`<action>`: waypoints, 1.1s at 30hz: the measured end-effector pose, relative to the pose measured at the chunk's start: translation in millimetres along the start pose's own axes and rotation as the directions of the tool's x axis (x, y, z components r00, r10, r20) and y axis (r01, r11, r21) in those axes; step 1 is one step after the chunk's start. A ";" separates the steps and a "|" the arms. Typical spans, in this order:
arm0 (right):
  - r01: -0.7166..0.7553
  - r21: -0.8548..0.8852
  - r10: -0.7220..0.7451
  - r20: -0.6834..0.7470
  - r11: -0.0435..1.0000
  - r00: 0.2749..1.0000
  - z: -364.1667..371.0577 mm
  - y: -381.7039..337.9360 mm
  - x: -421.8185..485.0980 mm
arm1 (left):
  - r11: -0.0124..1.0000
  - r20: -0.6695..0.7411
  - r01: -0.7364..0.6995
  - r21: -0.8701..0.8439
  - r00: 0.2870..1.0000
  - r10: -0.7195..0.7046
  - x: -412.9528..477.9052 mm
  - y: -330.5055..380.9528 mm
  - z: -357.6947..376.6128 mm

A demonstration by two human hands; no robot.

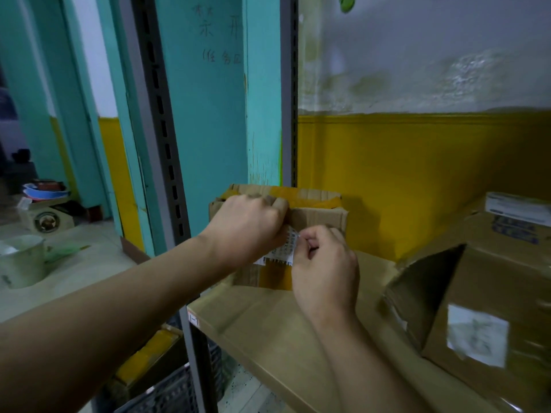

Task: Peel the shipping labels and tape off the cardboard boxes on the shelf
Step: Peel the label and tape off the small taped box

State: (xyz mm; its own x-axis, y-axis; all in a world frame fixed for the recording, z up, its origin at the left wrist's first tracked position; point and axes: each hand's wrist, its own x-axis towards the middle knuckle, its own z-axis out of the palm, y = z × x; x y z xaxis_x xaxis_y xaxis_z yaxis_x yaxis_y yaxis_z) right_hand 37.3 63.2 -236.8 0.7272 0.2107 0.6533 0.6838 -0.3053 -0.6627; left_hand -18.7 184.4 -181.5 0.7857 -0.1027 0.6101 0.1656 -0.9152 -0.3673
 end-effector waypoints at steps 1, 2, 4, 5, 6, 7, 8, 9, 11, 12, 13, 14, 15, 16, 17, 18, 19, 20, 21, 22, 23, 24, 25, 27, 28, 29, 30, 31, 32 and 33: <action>0.003 -0.002 -0.003 0.001 1.000 1.000 -0.2 -0.7 -0.1 | 1.000 -0.014 -0.002 0.007 1.000 0.002 -1.0 -0.8 2.8; 0.006 -0.003 -0.006 0.005 1.000 1.000 -0.5 -1.4 -0.6 | 1.000 -0.026 -0.002 0.012 1.000 0.002 -1.4 -1.7 5.7; 0.011 0.002 -0.011 0.021 1.000 1.000 -3.8 -2.4 -0.6 | 1.000 -0.040 -0.002 0.010 0.999 0.002 -0.1 -2.5 7.3; 0.018 0.004 -0.018 0.038 1.000 0.999 -5.6 -2.6 -0.4 | 1.000 -0.038 -0.001 -0.003 0.999 0.001 -0.2 -3.4 7.0; 0.022 0.006 -0.022 0.054 1.000 0.998 -7.1 -3.0 -0.2 | 1.000 -0.031 -0.005 -0.019 1.000 0.004 -0.3 -5.0 6.3; 0.022 0.011 -0.022 0.065 1.000 0.998 -8.2 -2.8 0.2 | 0.999 -0.015 -0.010 -0.038 1.000 0.009 0.0 -7.4 5.2; 0.020 0.016 -0.021 0.068 1.000 0.997 -8.8 -2.7 0.7 | 0.998 0.015 -0.015 -0.058 1.000 0.016 0.4 -9.7 2.4; 0.017 0.021 -0.018 0.066 1.000 0.998 -9.4 -3.1 1.0 | 0.997 0.038 -0.025 -0.076 0.999 0.028 0.2 -11.7 -0.6; 0.007 0.029 -0.009 0.068 1.000 0.998 -9.9 -3.9 1.6 | 0.995 0.053 -0.051 -0.091 0.997 0.056 -0.6 -13.2 -4.3; 0.003 0.031 -0.005 0.072 1.000 0.997 -10.0 -3.7 1.6 | 0.994 0.060 -0.058 -0.090 0.996 0.064 -1.0 -12.6 -5.3; -0.001 0.030 -0.002 0.075 1.000 0.997 -10.2 -3.6 1.0 | 0.994 0.068 -0.058 -0.087 0.996 0.064 -1.6 -11.4 -6.0; -0.002 0.029 -0.001 0.075 1.000 0.997 -10.3 -3.3 0.8 | 0.995 0.075 -0.052 -0.087 0.995 0.059 -1.5 -10.2 -6.6; 0.000 0.025 -0.002 0.073 1.000 0.997 -10.2 -3.1 0.6 | 0.995 0.075 -0.047 -0.087 0.996 0.053 -1.5 -9.2 -7.1; 0.002 0.022 -0.004 0.068 1.000 0.998 -10.0 -2.9 0.3 | 0.996 0.077 -0.039 -0.081 0.996 0.046 -1.2 -8.1 -7.9; 0.005 0.021 -0.007 0.062 1.000 0.998 -9.6 -2.7 0.0 | 0.997 0.081 -0.035 -0.065 0.996 0.041 -0.5 -7.5 -8.5; 0.008 0.024 -0.009 0.054 1.000 0.999 -8.8 -2.5 -0.1 | 0.998 0.086 -0.038 -0.048 0.995 0.042 0.7 -7.0 -9.7; 0.008 0.029 -0.009 0.046 1.000 0.999 -8.2 -2.1 0.1 | 0.998 0.090 -0.045 -0.039 0.995 0.048 1.9 -7.1 -10.3; 0.008 0.032 -0.010 0.037 0.999 0.999 -7.3 -1.9 0.5 | 0.998 0.092 -0.054 -0.039 0.994 0.058 3.0 -7.2 -11.2; 0.010 0.030 -0.011 0.027 1.000 1.000 -6.8 -1.8 0.6 | 0.997 0.094 -0.064 -0.039 0.993 0.067 3.9 -7.5 -11.7; 0.011 0.024 -0.012 0.021 1.000 1.000 -6.3 -1.6 0.8 | 0.997 0.098 -0.074 -0.030 0.992 0.077 5.0 -8.0 -11.9; 0.012 0.019 -0.012 0.019 1.000 1.000 -6.0 -1.6 0.7 | 0.996 0.108 -0.084 -0.016 0.990 0.085 6.0 -8.2 -12.2; 0.012 0.018 -0.013 0.019 1.000 1.000 -5.7 -1.5 0.8 | 0.996 0.125 -0.092 0.001 0.988 0.091 6.8 -8.6 -12.4; 0.013 0.019 -0.014 0.020 1.000 1.000 -5.3 -1.5 0.8 | 0.995 0.143 -0.099 0.019 0.985 0.095 7.4 -9.0 -12.3; 0.014 0.023 -0.014 0.022 1.000 1.000 -4.8 -1.7 0.7 | 0.991 0.165 -0.124 0.057 0.980 0.113 8.4 -9.6 -11.5; 0.012 0.021 -0.012 0.021 1.000 1.000 -4.4 -1.6 1.0 | 0.987 0.165 -0.143 0.077 0.978 0.129 9.0 -9.5 -11.1; 0.009 0.015 -0.009 0.024 1.000 1.000 -4.0 -1.6 1.5 | 0.983 0.158 -0.157 0.094 0.977 0.141 9.3 -9.3 -10.5; 0.006 0.006 -0.006 0.029 1.000 1.000 -3.5 -1.6 1.8 | 0.981 0.155 -0.160 0.113 0.978 0.142 9.2 -8.2 -10.7; 0.002 -0.001 -0.002 0.032 1.000 0.999 -3.0 -1.6 2.0 | 0.978 0.160 -0.157 0.136 0.978 0.134 8.5 -7.5 -10.2; 0.001 -0.002 -0.001 0.030 1.000 1.000 -2.5 -1.4 2.0 | 0.977 0.170 -0.151 0.153 0.978 0.124 7.5 -7.1 -9.6; 0.002 0.000 -0.002 0.023 1.000 1.000 -2.2 -1.4 1.8 | 0.977 0.176 -0.147 0.156 0.977 0.119 6.5 -7.0 -9.1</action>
State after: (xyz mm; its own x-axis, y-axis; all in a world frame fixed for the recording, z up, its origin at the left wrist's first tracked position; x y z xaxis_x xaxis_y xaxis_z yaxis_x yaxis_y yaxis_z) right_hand 37.6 62.0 -233.9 0.7274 0.2322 0.6458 0.6849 -0.3051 -0.6617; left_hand -20.2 186.6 -168.6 0.8924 -0.1406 0.4288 0.1393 -0.8180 -0.5581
